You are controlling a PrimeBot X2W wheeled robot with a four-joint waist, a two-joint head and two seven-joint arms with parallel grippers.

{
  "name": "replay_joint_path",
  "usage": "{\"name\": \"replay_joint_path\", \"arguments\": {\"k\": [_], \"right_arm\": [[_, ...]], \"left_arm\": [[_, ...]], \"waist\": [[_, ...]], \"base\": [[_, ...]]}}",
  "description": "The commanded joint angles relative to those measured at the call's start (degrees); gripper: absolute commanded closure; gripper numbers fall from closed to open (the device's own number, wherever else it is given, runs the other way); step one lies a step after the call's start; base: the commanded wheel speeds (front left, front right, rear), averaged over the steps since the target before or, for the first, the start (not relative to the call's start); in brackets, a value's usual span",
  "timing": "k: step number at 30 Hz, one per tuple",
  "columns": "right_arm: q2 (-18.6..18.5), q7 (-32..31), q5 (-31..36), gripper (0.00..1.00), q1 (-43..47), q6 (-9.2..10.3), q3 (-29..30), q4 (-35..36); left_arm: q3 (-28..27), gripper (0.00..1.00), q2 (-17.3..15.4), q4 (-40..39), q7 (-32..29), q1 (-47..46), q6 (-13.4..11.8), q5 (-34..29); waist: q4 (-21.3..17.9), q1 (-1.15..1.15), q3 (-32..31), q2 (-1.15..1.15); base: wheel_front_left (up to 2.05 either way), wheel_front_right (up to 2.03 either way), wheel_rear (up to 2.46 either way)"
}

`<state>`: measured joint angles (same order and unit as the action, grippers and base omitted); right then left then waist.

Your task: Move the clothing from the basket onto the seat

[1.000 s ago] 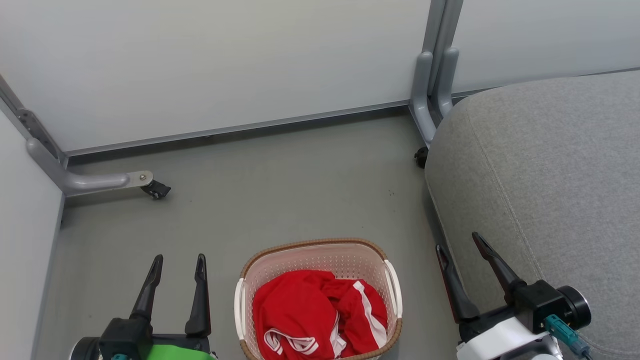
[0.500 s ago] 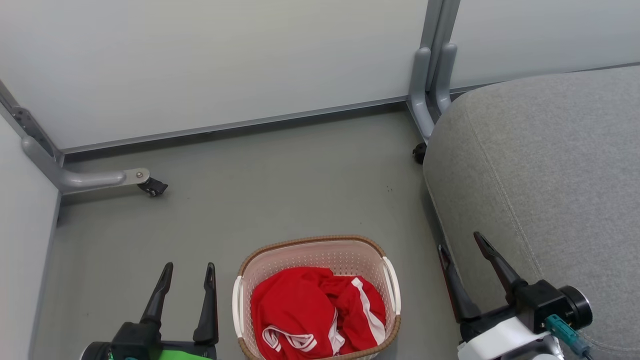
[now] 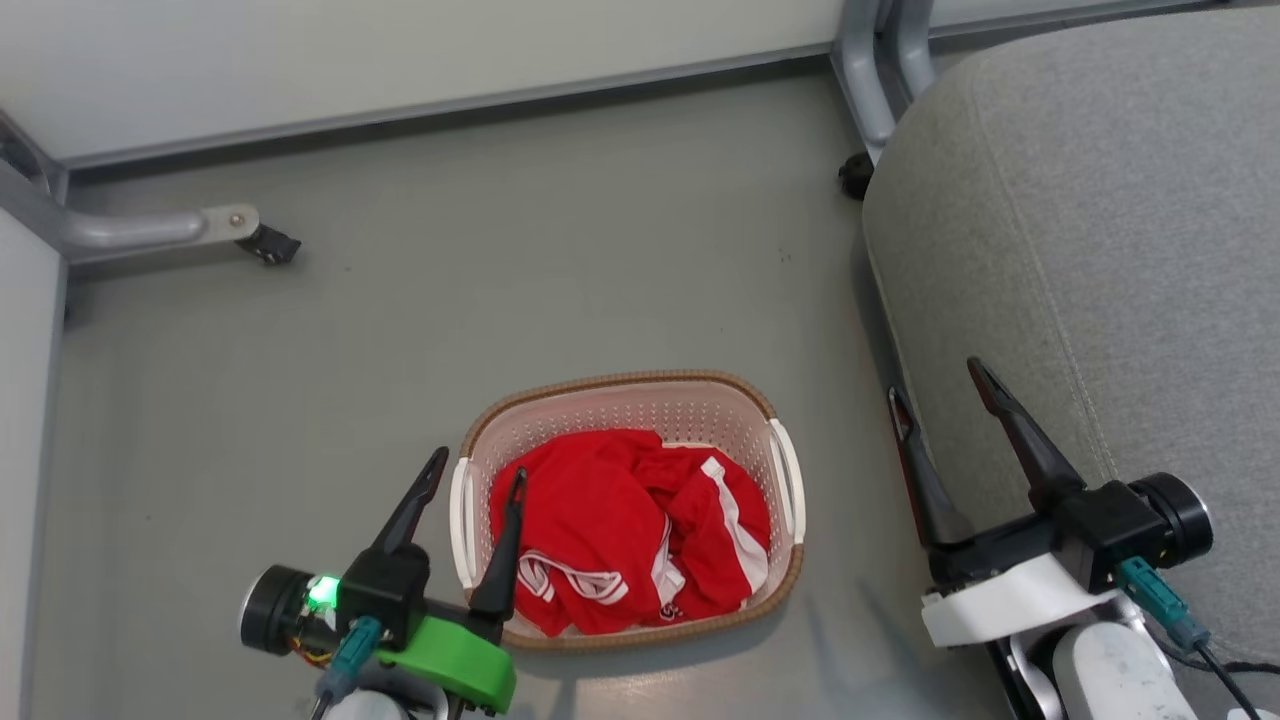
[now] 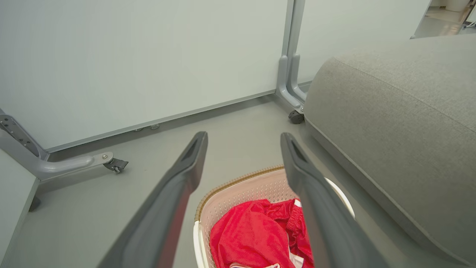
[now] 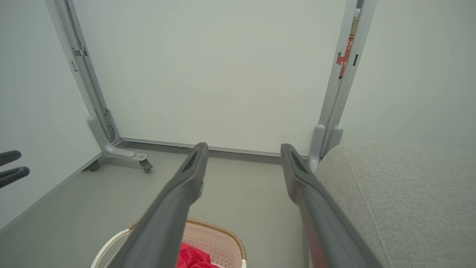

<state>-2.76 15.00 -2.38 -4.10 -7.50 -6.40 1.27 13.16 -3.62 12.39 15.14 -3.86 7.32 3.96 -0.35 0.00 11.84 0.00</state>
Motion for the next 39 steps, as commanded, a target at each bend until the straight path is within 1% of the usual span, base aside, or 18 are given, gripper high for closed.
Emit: {"name": "replay_joint_path", "arguments": {"k": [1, 6, 10, 14, 18, 22, 28, 30, 32, 34, 39], "right_arm": [[-0.2, 0.3, 0.5, 0.0, -1.8, 0.02, 0.3, 0.5], [-0.2, 0.3, 1.1, 0.0, -5.2, 0.02, 0.7, 1.9], [-0.2, 0.3, 1.6, 0.0, -7.6, 0.02, 1.5, 3.1], [-0.2, 0.3, 1.9, 0.0, -9.6, 0.02, 2.4, 4.6], [-0.2, 0.3, 1.8, 0.0, -11.4, 0.02, 3.1, 6.0], [-0.2, 0.3, 1.1, 0.0, -13.3, 0.02, 3.3, 7.7], [-0.2, 0.3, -0.1, 0.0, -15.9, 0.02, 3.0, 10.0], [-0.2, 0.3, -0.4, 0.0, -16.4, 0.02, 3.0, 10.9], [-0.2, 0.3, -0.4, 0.0, -16.8, 0.02, 3.0, 11.6], [-0.2, 0.3, -0.6, 0.0, -17.2, 0.02, 3.2, 12.3], [-0.2, 0.3, -0.8, 0.0, -18.1, 0.02, 3.1, 13.6]], "left_arm": [[1.9, 0.0, -1.3, 1.7, 0.0, -2.9, 0.2, -0.2], [9.3, 0.0, -4.8, 9.3, 0.0, -10.5, 0.2, -0.3], [14.6, 0.0, -6.6, 16.0, 0.0, -17.5, 0.2, -0.7], [21.2, 0.0, -8.3, 21.9, 0.0, -24.3, 0.2, -2.0], [28.9, 0.0, -9.9, 26.8, 0.0, -31.7, 0.2, -3.8], [37.5, 0.0, -11.0, 31.2, 0.0, -39.5, 0.2, -6.9], [48.2, 0.0, -11.3, 36.7, 0.0, -48.4, 0.2, -7.9], [52.9, 0.0, -11.4, 39.0, 0.0, -51.3, 0.2, -9.9], [56.4, 0.0, -11.1, 41.8, 0.0, -54.1, 0.2, -10.9], [58.0, 0.0, -10.3, 44.1, 0.0, -56.0, 0.2, -11.5], [59.5, 0.0, -9.1, 47.2, 0.0, -59.4, 0.2, -11.2]], "waist": [[0.4, 0.0, 8.1, 0.0], [0.4, 0.0, 14.2, 0.0], [-0.1, 0.0, 19.0, 0.0], [-0.7, 0.0, 23.9, 0.0], [-1.4, 0.0, 28.5, 0.0], [-2.3, 0.0, 32.8, 0.0], [-3.8, 0.0, 38.0, 0.0], [-4.1, 0.0, 39.6, 0.0], [-4.4, 0.0, 41.2, 0.0], [-4.6, 0.0, 42.7, 0.0], [-5.0, 0.0, 45.9, 0.0]], "base": [[0.0, 0.0, 0.0], [0.0, 0.0, 0.0], [0.0, 0.0, 0.0], [0.0, 0.0, 0.0], [0.0, 0.0, 0.0], [0.0, 0.0, 0.0], [0.0, 0.0, 0.0], [0.0, 0.0, 0.0], [0.0, 0.0, 0.0], [0.0, 0.0, 0.0], [0.0, 0.0, 0.0]]}}
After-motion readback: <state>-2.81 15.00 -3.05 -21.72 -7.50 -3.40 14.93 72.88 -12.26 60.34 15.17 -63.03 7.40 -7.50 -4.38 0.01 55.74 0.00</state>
